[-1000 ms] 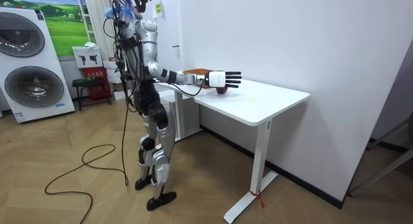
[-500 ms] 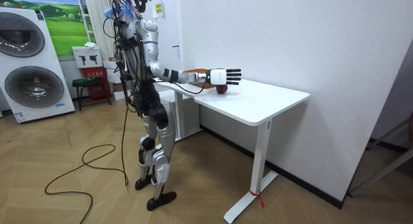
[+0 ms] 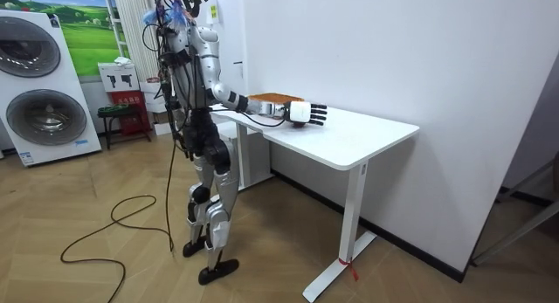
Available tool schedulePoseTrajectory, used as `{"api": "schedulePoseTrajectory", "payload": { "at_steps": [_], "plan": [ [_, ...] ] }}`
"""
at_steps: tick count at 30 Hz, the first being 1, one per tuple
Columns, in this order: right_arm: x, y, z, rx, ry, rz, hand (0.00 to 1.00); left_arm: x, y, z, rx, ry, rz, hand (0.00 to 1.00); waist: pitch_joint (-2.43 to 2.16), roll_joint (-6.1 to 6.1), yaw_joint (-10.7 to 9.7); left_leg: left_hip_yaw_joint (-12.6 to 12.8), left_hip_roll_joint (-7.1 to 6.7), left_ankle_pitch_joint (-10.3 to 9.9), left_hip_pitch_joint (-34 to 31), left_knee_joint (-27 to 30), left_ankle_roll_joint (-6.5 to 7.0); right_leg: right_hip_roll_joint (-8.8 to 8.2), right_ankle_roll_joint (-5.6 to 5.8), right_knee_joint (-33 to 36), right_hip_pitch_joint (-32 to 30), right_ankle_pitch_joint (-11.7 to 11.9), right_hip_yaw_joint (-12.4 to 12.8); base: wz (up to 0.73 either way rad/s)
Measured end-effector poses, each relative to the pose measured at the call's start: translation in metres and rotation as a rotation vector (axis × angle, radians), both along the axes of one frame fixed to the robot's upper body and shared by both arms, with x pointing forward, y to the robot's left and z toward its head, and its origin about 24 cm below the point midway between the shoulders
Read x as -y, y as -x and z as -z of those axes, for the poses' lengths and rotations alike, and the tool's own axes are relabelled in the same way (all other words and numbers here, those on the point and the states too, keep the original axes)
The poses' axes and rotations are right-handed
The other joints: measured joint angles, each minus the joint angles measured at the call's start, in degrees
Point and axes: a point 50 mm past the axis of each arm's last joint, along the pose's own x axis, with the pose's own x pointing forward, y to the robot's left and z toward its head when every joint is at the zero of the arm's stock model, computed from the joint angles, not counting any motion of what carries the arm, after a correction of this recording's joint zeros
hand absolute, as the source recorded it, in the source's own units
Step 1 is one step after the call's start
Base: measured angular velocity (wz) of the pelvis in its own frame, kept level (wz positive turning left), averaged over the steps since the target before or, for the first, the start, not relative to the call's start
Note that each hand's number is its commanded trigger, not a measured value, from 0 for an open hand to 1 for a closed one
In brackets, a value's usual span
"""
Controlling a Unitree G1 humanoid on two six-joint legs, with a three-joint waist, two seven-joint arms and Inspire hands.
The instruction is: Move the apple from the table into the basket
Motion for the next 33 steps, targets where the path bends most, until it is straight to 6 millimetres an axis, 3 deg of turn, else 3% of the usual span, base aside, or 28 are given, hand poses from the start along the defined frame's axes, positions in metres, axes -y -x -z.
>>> {"api": "schedulePoseTrajectory", "payload": {
  "at_steps": [7, 8, 9, 10, 11, 12, 23, 33],
  "plan": [
    [-0.001, 0.0, 0.012, -0.079, 0.02, -0.069, 0.0, -0.002, -0.003, -0.002, 0.017, 0.0, 0.008, 0.0, 0.09, -0.65, 0.07, -0.47, -0.07, 0.0, 0.64, 0.0, 0.0, -0.01, 0.0, -0.03, 0.7, 0.0, -0.17, 0.02],
    [-0.001, -0.001, 0.013, -0.088, 0.024, -0.077, 0.09, -0.002, -0.002, -0.002, 0.017, -0.002, 0.008, 0.0, 0.13, -0.81, 0.08, -0.47, -0.08, 0.0, 0.84, 0.0, 0.0, -0.02, 0.0, -0.03, 0.93, 0.0, -0.19, 0.0],
    [-0.001, -0.001, 0.014, -0.094, 0.025, -0.081, 0.26, -0.002, -0.002, -0.002, 0.016, -0.002, 0.008, 0.0, 0.16, -0.88, 0.07, -0.47, -0.09, 0.0, 0.92, 0.0, 0.0, -0.03, 0.0, -0.03, 1.02, 0.01, -0.19, 0.0],
    [-0.001, -0.001, 0.016, -0.106, 0.037, -0.09, 0.58, -0.002, -0.002, -0.002, 0.016, -0.002, 0.009, 0.0, 0.17, -0.98, 0.05, -0.48, -0.11, 0.0, 0.92, 0.02, 0.0, -0.05, 0.0, -0.01, 1.12, 0.01, -0.24, 0.0],
    [0.0, -0.001, 0.017, -0.116, 0.047, -0.099, 0.7, -0.003, -0.001, -0.002, 0.016, -0.002, 0.009, 0.0, 0.17, -1.07, 0.05, -0.56, -0.14, 0.0, 0.93, 0.02, 0.0, -0.08, 0.01, -0.01, 1.24, 0.02, -0.36, 0.0],
    [0.0, -0.001, 0.017, -0.12, 0.05, -0.103, 1.0, -0.003, -0.001, -0.002, 0.015, -0.003, 0.009, 0.0, 0.18, -1.1, 0.05, -0.61, -0.15, 0.0, 0.93, 0.03, 0.0, -0.09, 0.01, -0.01, 1.32, 0.02, -0.43, 0.05],
    [0.019, 0.002, 0.018, -0.157, 0.107, -0.075, 1.0, -0.007, 0.004, -0.004, 0.005, -0.007, 0.009, 0.0, -0.01, -1.33, 0.07, -1.33, -0.2, 0.0, 1.31, 0.62, 0.0, -0.15, 0.0, -0.01, 2.34, 0.03, -1.04, 0.03],
    [0.019, 0.004, 0.022, -0.17, 0.102, -0.073, 1.0, -0.006, 0.005, -0.004, -0.007, -0.009, 0.035, 0.0, -0.06, -1.38, 0.16, -1.28, -0.2, 0.0, 1.81, 0.61, 0.0, -0.14, -0.01, 0.02, 2.8, 0.04, -1.02, 0.0]
  ]
}}
